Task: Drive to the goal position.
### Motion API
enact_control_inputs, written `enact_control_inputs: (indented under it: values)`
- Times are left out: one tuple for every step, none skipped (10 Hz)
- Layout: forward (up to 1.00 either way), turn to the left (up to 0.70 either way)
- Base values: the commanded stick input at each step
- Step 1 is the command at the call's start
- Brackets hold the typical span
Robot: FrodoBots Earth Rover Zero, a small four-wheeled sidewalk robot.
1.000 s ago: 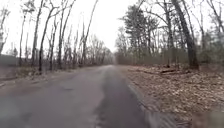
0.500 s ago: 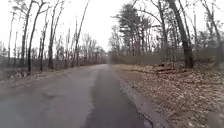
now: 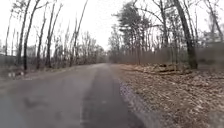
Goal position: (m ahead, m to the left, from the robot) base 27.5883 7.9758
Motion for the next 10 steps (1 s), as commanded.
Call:
enact_control_inputs:
  values:
    - [1.00, 0.22]
    - [1.00, 0.34]
    - [1.00, 0.00]
    - [1.00, 0.00]
    - [1.00, 0.00]
    - [1.00, 0.00]
    - [1.00, 0.00]
    - [1.00, 0.00]
    - [1.00, 0.00]
    - [1.00, 0.05]
